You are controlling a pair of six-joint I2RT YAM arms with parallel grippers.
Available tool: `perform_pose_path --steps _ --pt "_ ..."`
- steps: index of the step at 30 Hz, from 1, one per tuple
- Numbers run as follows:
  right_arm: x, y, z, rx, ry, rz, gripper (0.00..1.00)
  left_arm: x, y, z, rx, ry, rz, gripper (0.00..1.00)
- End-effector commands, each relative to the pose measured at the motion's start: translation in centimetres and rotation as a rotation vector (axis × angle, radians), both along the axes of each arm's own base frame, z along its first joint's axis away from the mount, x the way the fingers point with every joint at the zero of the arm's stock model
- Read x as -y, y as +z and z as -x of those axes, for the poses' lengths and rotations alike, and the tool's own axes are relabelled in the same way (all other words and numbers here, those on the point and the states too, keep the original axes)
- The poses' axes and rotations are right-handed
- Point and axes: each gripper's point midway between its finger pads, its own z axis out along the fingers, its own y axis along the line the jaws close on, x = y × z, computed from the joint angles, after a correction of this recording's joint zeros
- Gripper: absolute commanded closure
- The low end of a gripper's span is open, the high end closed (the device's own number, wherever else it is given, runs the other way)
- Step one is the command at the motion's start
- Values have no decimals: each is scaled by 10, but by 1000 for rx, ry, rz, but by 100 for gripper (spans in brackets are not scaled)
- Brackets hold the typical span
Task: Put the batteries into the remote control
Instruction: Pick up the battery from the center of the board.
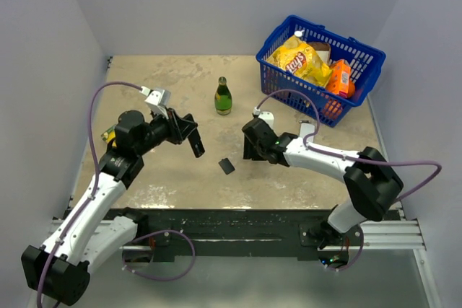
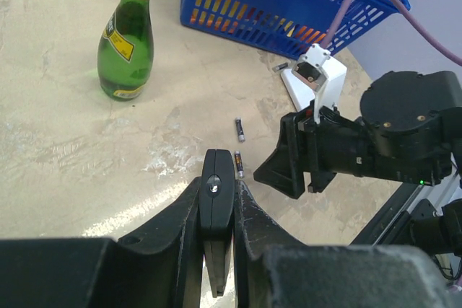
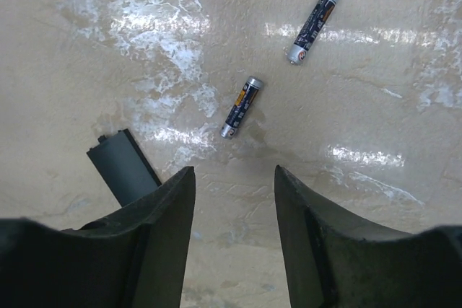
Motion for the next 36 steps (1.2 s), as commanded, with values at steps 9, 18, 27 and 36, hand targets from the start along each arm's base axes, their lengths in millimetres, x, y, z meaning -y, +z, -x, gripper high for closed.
perform_pose_path --steps 9,18,27,36 --pt "-22 -2 -30 35 -107 -48 64 2 7 7 57 -12 -49 100" --pt "-18 -20 -32 -14 -121 43 66 4 9 11 69 -26 -53 100" --pt "-12 -33 -30 -35 -136 87 71 5 10 12 73 -29 -55 100" --pt "-15 -41 -26 -57 -117 80 80 4 9 11 68 -23 -56 100"
